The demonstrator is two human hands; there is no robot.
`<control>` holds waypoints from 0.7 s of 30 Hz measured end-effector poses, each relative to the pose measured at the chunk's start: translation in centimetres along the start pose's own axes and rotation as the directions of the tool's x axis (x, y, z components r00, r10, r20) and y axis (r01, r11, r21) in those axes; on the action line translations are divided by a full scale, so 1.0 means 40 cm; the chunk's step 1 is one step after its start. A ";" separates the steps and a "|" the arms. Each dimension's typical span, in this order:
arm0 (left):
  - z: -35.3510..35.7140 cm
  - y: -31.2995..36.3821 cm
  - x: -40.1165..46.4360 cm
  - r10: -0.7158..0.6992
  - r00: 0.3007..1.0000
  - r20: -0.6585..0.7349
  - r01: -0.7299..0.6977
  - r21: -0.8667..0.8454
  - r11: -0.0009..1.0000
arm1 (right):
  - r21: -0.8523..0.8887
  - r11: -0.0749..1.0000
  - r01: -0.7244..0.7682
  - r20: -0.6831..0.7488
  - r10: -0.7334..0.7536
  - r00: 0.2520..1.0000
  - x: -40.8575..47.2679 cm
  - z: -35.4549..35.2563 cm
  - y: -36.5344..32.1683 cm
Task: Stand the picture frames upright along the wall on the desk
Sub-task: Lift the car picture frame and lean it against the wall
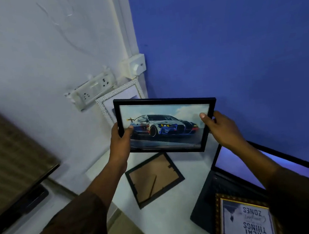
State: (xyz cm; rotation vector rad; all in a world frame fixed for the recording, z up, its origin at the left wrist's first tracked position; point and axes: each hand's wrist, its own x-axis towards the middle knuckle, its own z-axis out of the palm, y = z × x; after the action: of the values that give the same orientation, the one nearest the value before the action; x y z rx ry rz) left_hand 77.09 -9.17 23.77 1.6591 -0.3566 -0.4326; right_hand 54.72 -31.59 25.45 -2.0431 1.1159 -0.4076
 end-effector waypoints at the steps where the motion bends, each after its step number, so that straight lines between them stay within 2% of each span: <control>1: 0.024 -0.007 0.034 0.000 0.999 0.037 0.000 0.009 1.000 | -0.004 1.000 -0.022 -0.016 0.022 1.000 0.024 -0.009 0.009; 12: 0.279 -0.075 0.465 -0.054 0.930 0.363 0.058 -0.001 0.998 | 0.013 0.973 -0.231 -0.155 0.230 0.961 0.255 -0.045 0.057; 15: 0.349 -0.130 0.569 -0.048 0.898 0.437 0.031 0.046 0.998 | 0.043 0.942 -0.332 -0.166 0.334 0.928 0.309 -0.027 0.087; 21: 0.478 -0.210 0.644 -0.200 0.822 0.533 0.136 0.157 0.978 | 0.104 0.843 -0.528 -0.099 0.537 0.838 0.365 0.010 0.171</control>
State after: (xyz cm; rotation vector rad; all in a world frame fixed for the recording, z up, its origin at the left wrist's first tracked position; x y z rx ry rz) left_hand 90.49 -36.89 11.43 1.6599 -0.6700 -1.0499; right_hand 59.29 -45.62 18.97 -1.5641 1.6585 -0.2852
